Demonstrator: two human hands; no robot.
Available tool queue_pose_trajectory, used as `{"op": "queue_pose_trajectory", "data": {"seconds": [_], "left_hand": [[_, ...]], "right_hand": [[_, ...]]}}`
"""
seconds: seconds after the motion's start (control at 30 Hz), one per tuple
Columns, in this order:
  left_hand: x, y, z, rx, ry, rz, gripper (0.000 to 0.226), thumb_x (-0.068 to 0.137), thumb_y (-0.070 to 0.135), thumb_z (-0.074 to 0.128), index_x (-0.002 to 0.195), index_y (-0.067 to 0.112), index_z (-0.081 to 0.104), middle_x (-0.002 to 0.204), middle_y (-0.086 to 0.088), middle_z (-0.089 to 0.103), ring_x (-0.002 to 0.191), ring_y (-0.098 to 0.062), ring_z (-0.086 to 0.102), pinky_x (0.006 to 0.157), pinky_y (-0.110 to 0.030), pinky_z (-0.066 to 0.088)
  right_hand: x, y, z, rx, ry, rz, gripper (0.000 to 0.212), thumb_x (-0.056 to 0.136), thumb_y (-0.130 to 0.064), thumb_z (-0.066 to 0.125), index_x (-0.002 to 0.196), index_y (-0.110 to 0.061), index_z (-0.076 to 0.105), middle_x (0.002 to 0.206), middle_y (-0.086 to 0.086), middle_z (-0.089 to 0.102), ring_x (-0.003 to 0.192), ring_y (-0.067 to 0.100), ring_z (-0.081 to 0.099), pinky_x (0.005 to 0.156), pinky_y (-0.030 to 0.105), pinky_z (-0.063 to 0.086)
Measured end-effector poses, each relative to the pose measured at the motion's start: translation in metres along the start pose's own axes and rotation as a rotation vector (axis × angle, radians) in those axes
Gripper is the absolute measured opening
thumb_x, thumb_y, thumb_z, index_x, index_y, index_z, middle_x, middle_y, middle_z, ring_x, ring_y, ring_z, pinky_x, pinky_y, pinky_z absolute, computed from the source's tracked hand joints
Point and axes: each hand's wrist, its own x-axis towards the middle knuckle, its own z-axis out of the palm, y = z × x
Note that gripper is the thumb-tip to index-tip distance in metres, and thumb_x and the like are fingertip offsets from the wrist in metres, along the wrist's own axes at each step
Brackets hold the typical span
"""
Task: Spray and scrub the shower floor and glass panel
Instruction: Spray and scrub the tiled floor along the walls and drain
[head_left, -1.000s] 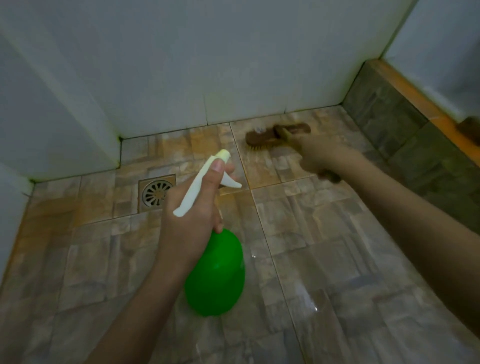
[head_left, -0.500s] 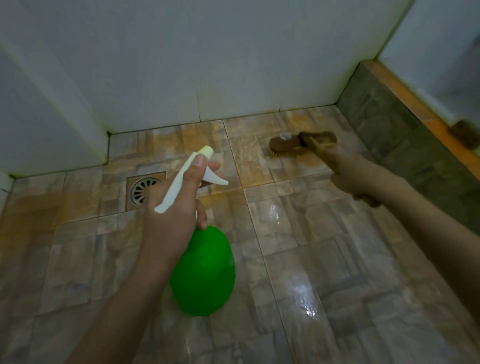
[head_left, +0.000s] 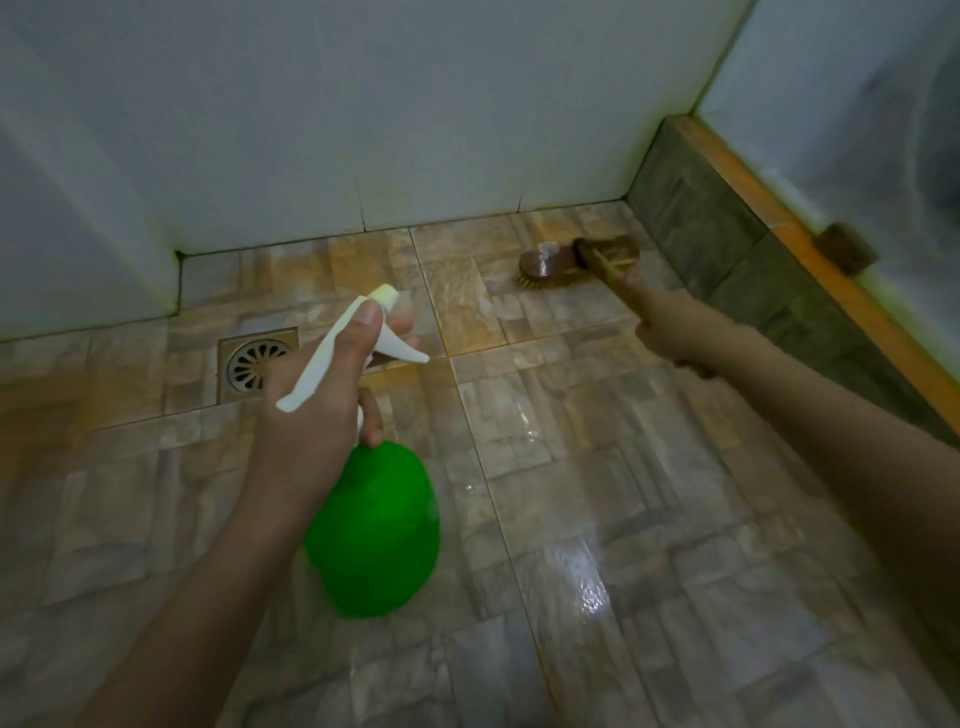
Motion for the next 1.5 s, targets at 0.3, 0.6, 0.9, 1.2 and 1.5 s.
{"op": "queue_pose_trajectory", "data": {"seconds": [0.3, 0.6, 0.9, 1.2, 1.5], "left_hand": [[-0.018, 0.005, -0.021, 0.009, 0.048, -0.029, 0.025, 0.086, 0.066, 0.050, 0.076, 0.063, 0.072, 0.100, 0.030, 0.074, 0.040, -0.008, 0.044, 0.060, -0.030, 0.043], [-0.024, 0.000, -0.036, -0.025, 0.069, -0.011, 0.024, 0.080, 0.073, 0.051, 0.090, 0.065, 0.072, 0.118, 0.015, 0.074, 0.043, -0.010, 0.044, 0.052, -0.025, 0.044], [-0.033, -0.006, -0.068, -0.027, 0.160, -0.048, 0.035, 0.071, 0.081, 0.051, 0.088, 0.060, 0.074, 0.113, 0.008, 0.076, 0.047, -0.013, 0.046, 0.062, -0.033, 0.042], [-0.039, -0.005, -0.093, -0.025, 0.283, -0.072, 0.035, 0.071, 0.082, 0.058, 0.087, 0.056, 0.076, 0.086, 0.003, 0.072, 0.045, -0.012, 0.047, 0.060, -0.034, 0.043], [-0.040, 0.007, -0.119, 0.075, 0.314, -0.076, 0.027, 0.088, 0.064, 0.049, 0.070, 0.066, 0.070, 0.067, 0.032, 0.068, 0.042, -0.008, 0.044, 0.059, -0.033, 0.042]], "right_hand": [[-0.051, 0.009, -0.005, -0.160, -0.175, -0.272, 0.096, 0.085, -0.003, 0.051, 0.136, -0.068, 0.002, 0.117, 0.004, 0.060, 0.100, 0.025, 0.063, 0.083, 0.037, 0.052], [-0.024, -0.047, -0.026, -0.327, -0.266, -0.211, 0.083, 0.085, -0.004, 0.047, 0.142, -0.057, 0.017, 0.090, 0.003, 0.054, 0.066, 0.025, 0.064, 0.048, 0.031, 0.055], [-0.015, -0.099, -0.037, -0.317, -0.349, -0.308, 0.080, 0.087, -0.011, 0.052, 0.143, -0.056, 0.018, 0.093, 0.001, 0.056, 0.062, 0.020, 0.064, 0.050, 0.032, 0.056], [-0.021, -0.167, 0.005, -0.159, -0.209, -0.356, 0.088, 0.094, -0.002, 0.044, 0.138, -0.064, 0.001, 0.104, 0.005, 0.053, 0.060, 0.021, 0.062, 0.044, 0.025, 0.050], [0.016, -0.220, 0.022, 0.176, -0.085, -0.139, 0.097, 0.091, 0.004, 0.043, 0.144, -0.055, -0.014, 0.086, 0.021, 0.055, 0.048, 0.030, 0.057, 0.033, 0.026, 0.043]]}}
